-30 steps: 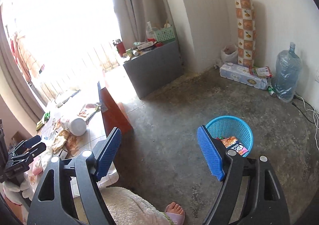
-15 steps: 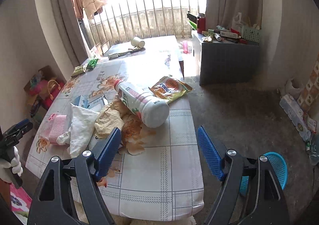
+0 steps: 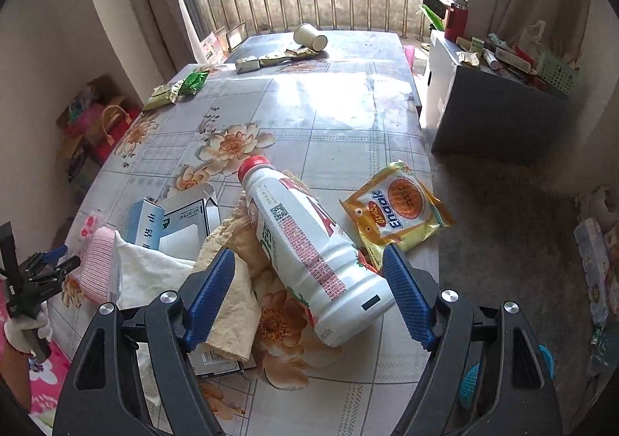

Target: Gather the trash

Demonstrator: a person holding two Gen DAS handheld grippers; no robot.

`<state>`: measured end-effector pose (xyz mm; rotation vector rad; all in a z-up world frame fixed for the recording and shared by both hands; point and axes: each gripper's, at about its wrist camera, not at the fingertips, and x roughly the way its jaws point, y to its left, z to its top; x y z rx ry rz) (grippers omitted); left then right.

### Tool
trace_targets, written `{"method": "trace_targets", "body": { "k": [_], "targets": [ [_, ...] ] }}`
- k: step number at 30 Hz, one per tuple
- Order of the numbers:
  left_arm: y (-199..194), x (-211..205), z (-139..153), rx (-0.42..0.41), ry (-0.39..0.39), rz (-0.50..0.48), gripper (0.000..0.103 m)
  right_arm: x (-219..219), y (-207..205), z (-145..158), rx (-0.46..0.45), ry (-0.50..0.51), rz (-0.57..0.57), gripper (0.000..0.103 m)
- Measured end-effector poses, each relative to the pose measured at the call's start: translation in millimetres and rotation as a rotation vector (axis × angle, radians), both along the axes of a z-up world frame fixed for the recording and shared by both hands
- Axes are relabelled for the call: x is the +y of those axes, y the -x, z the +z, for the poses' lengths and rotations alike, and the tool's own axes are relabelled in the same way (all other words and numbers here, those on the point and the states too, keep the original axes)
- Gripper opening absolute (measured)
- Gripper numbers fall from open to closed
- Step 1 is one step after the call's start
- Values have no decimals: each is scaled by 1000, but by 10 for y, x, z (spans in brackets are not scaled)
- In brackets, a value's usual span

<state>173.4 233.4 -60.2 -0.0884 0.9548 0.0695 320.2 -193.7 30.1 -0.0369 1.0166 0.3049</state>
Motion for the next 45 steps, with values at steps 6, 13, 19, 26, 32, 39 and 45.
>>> {"method": "trace_targets", "body": {
  "k": [6, 13, 19, 26, 32, 39, 45],
  "targets": [
    [-30, -75, -36, 4, -42, -52, 42, 211, -453, -248, 96, 65, 76, 77],
    [-1, -77, -52, -5, -60, -70, 37, 411, -570, -460, 130, 132, 136, 76],
    [6, -33, -34, -11, -55, -57, 23, 481, -553, -572, 133, 185, 151, 76],
    [8, 20, 5, -36, -10, -53, 12, 558, -458, -580, 82, 233, 154, 69],
    [24, 61, 49, -54, 19, -39, 6, 550, -395, -526, 55, 217, 138, 61],
    [84, 130, 113, -78, 42, -12, 3, 505, -331, -482, 45, 198, 111, 56],
    [164, 206, 228, -107, 31, 13, 2, 456, -275, -404, 26, 174, 94, 54]
  ]
}}
